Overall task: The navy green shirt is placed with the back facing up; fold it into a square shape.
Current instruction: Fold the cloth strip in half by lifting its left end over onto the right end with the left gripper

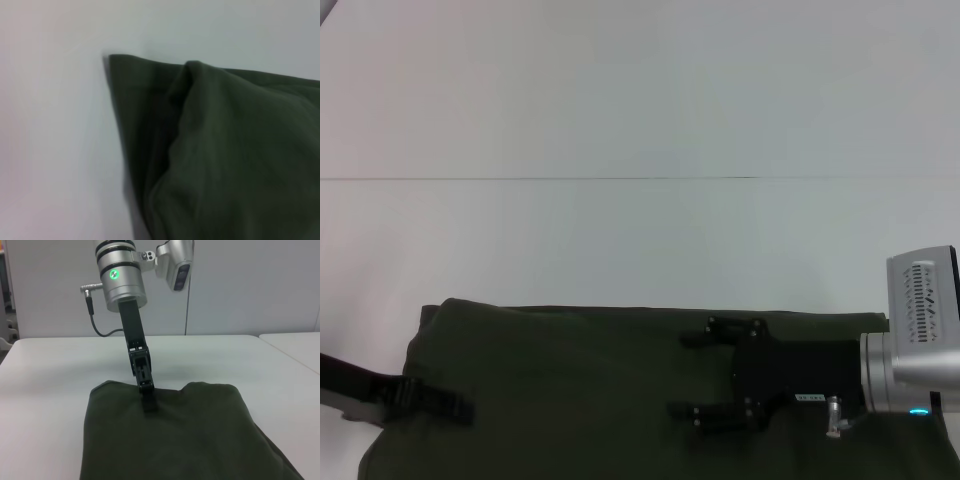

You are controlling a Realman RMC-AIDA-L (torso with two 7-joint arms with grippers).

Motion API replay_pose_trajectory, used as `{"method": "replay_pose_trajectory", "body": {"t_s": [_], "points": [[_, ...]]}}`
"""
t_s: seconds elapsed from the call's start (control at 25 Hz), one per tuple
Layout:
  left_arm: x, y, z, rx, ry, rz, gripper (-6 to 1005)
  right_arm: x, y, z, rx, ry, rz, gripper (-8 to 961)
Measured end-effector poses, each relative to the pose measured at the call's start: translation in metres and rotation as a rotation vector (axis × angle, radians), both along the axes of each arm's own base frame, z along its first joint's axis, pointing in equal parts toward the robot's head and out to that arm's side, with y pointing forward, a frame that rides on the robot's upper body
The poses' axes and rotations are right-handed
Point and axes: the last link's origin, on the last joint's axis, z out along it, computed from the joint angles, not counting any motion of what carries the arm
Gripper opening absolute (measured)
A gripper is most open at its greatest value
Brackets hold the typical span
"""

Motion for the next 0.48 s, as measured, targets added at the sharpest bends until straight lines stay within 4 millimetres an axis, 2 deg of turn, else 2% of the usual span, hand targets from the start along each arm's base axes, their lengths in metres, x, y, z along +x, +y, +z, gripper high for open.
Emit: {"method": "replay_pose_trajectory", "body": {"t_s": [0.36,0.48], "points": [[0.0044,0.0004,-0.0066,0.0,-0.019,0.007,890,0.0014,-0.0004,0.0007,0.003,0.001,-0.005,880],[0.0038,0.0007,-0.0047,0.018,-0.026,0.017,808,0.0014,-0.0003,0.0008,0.004,0.002,-0.005,880]]}}
